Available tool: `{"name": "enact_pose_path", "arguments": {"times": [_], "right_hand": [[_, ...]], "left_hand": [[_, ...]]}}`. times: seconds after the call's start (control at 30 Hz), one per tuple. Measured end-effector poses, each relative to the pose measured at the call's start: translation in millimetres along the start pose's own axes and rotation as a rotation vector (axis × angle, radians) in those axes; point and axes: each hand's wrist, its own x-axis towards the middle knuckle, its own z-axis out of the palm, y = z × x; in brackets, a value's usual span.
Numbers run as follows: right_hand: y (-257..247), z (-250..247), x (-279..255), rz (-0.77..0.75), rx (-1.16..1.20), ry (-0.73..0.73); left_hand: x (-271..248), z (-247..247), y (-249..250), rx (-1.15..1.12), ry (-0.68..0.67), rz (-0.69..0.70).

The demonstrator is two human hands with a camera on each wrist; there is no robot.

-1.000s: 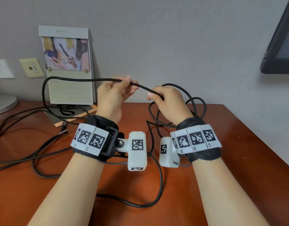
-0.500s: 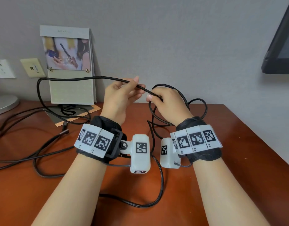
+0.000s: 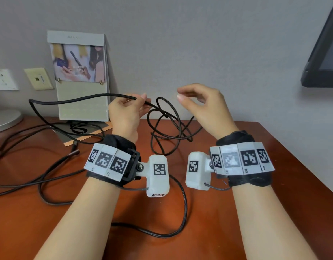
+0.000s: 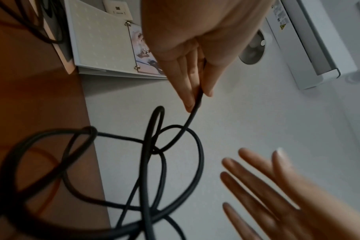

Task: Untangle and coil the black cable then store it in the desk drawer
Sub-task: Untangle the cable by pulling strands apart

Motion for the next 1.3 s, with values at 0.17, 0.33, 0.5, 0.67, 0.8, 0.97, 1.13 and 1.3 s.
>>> {"name": "enact_pose_path", "arguments": {"times": [0.17,0.33,0.5,0.67,0.8,0.97,1.13,1.3], "right_hand": [[8,8,-5,0.107,-0.281,-0.339],[16,26,-9,0.156,-0.341,-0.448],[33,21,-7,0.265,-0.369,-0.331],[47,7,-4,0.355,-0.448,-0.202],[50,1,-4,0.439,-0.563,-0.173],[54,3,-4,0.476,-0.488,-0.202],[57,8,-5,0.404,-0.362,-0.123],[46,14,2,0.293,-0.263,-0.049]], "left_hand": [[-3,4,1,-0.039,-0.007,0.007],[-5,6,4,-0.093,-0.035,-0.001],[-1,1,10,-0.152,-0.003,-0.015],[7,-10,14,-0.202,0.063,-0.005],[11,-15,15,-0.231,0.070,-0.003],[9,-10,15,-0.225,0.030,0.000],[5,-1,14,-0.196,-0.020,-0.002],[3,0,19,-0.217,-0.027,-0.011]]}}
